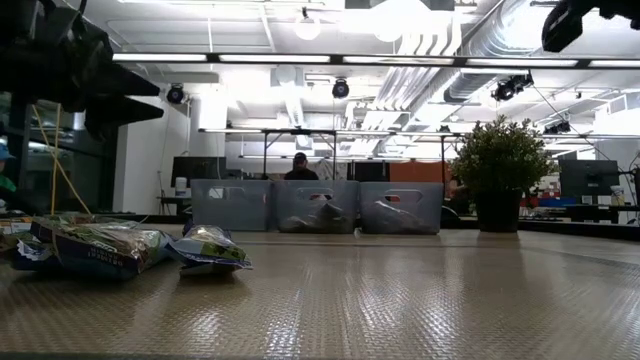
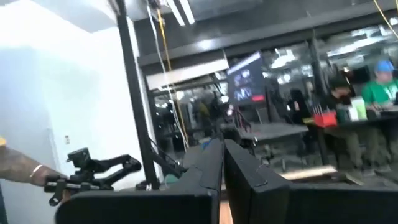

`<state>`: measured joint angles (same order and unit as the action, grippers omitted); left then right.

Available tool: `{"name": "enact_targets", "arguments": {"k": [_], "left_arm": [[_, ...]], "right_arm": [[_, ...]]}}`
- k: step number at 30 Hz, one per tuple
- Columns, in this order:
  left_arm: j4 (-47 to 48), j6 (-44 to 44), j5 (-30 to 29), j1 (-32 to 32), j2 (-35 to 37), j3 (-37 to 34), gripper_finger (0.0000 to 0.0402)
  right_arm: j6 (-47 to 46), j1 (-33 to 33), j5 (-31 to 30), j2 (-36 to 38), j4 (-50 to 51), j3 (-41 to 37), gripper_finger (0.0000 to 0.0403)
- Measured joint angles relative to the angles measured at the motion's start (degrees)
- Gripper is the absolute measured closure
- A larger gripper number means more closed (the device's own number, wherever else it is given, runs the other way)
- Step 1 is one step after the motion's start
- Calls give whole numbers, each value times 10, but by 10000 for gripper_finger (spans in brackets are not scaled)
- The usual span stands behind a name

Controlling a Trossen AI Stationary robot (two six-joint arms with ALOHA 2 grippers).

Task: Pick and place Granola Bars by type
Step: Put the orange granola bar into the middle black bin

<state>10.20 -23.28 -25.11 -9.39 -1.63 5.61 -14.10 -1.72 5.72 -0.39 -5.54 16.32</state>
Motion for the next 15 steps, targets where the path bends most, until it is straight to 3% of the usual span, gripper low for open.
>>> {"name": "enact_targets", "arguments": {"k": [10,15], "left_arm": [[-2,-4,4,0,0,0,190],[-1,-10,4,0,0,0,190]], "right_arm": [[-9,0,-24,1,-249,-155,403],[9,0,-31,2,-251,-154,403]]}}
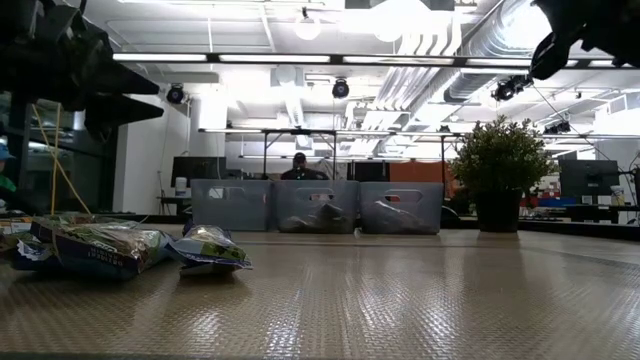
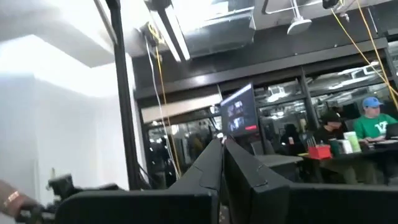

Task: Pick and place Granola Bars by type
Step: Put the orange granola bar into the middle black bin

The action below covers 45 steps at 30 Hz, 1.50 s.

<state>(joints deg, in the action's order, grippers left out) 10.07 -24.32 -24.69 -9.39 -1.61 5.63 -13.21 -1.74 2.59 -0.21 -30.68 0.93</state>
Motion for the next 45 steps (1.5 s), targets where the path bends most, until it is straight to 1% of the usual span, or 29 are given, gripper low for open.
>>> {"name": "enact_targets", "arguments": {"k": [3,7,9,15,18,19,21,23,26,29,32,35,37,40,42,45], "left_arm": [[3,0,-14,0,0,0,190],[4,0,-21,0,0,0,190],[3,-2,-21,0,0,0,190],[-15,-40,-41,0,0,0,190],[-50,-29,-35,0,0,0,190],[-61,-19,-27,0,0,2,190],[-53,-1,-16,0,0,19,190],[-26,16,-13,0,0,48,190],[55,32,-15,0,0,112,190],[142,33,-29,0,-6,189,190],[223,3,-33,0,-25,263,190],[272,-55,-32,0,-59,327,190],[301,-107,-33,0,-92,367,190],[348,-200,-32,0,-160,421,199],[370,-243,-23,0,-213,460,211],[431,-291,9,0,-298,521,235]], "right_arm": [[6,0,2,-1,15,0,403],[-40,0,-14,-1,85,0,403],[-61,0,-21,-1,90,0,403],[-69,0,-31,-1,80,0,403],[-119,0,-37,-1,106,0,402],[-122,0,-37,-1,117,0,402],[-122,0,-37,-2,145,0,402],[-138,0,-37,-2,158,0,402],[-174,0,-41,-2,158,0,402],[-178,0,-74,-2,158,0,402],[-165,0,-119,-2,158,0,402],[-158,0,-144,-2,159,0,402],[-148,0,-147,-2,159,0,402],[-132,0,-147,-2,159,0,402],[-120,0,-147,-2,159,0,402],[-107,0,-147,-2,160,0,402]]}}
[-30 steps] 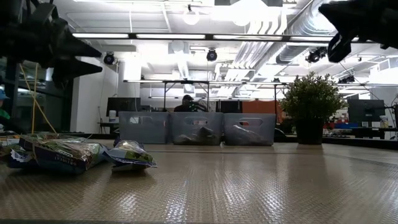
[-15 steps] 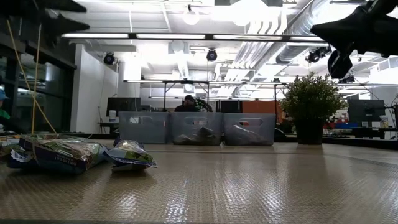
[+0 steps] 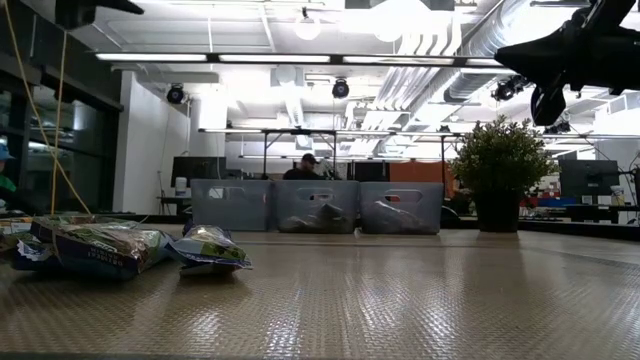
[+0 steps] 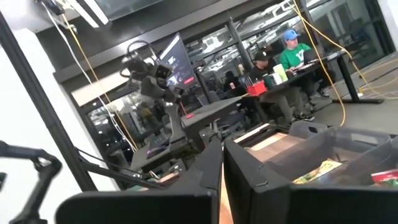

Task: Pick and place Granola Bars by type
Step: Put the orange granola bar into the middle black bin

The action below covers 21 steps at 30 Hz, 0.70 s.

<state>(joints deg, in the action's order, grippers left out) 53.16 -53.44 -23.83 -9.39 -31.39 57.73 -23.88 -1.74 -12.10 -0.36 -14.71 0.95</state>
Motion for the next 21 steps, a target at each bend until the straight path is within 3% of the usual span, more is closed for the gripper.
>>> {"name": "enact_targets", "arguments": {"k": [6,9,13,21], "left_arm": [[124,-69,86,0,-154,104,277],[150,-88,140,0,-219,117,285],[169,-110,200,0,-297,117,285],[195,-127,260,0,-427,117,250]], "right_arm": [[4,0,0,0,1,0,402],[4,0,0,0,2,0,402],[4,0,0,0,2,0,402],[4,0,0,0,4,0,402]]}}
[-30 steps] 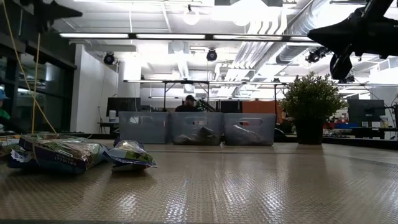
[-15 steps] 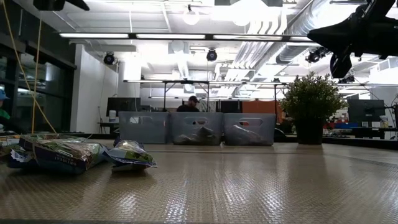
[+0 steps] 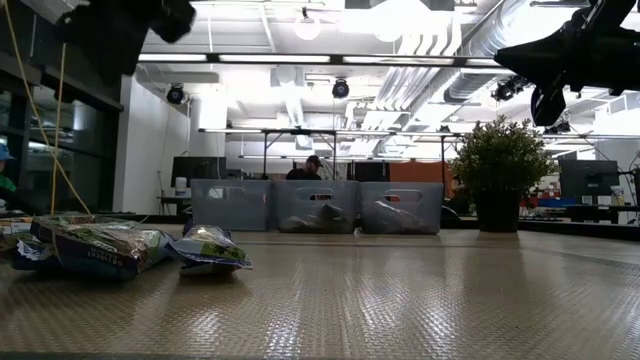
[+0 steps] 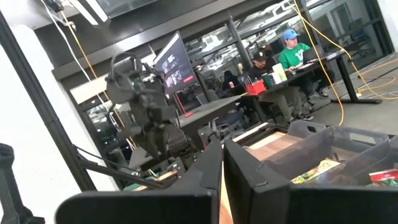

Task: Pick and place Granola Bars by type
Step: Put the orange granola bar into the middle black bin

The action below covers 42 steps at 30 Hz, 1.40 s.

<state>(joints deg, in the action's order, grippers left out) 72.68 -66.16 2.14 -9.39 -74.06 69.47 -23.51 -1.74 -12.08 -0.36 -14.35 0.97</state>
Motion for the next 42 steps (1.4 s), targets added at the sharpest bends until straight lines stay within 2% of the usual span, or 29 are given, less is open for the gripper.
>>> {"name": "enact_targets", "arguments": {"k": [6,14,17,22,27,30,36,42], "left_arm": [[-3,15,-2,0,-50,-2,194],[-28,-23,-25,-59,-24,-67,146],[-57,-70,-42,-91,9,-120,143],[-202,-157,-43,-127,76,-229,142],[-260,-244,-50,-149,81,-285,142],[-292,-285,-49,-151,71,-300,142],[-344,-302,-57,-150,46,-304,142],[-403,-299,-40,-150,-13,-303,142]], "right_arm": [[0,0,0,0,0,0,402],[0,0,0,0,0,0,402],[0,0,0,0,0,0,402],[0,0,0,0,2,0,402],[0,0,0,-1,4,0,402],[0,0,0,-1,4,0,402],[0,0,0,-3,4,0,402],[0,0,0,-4,6,0,402]]}}
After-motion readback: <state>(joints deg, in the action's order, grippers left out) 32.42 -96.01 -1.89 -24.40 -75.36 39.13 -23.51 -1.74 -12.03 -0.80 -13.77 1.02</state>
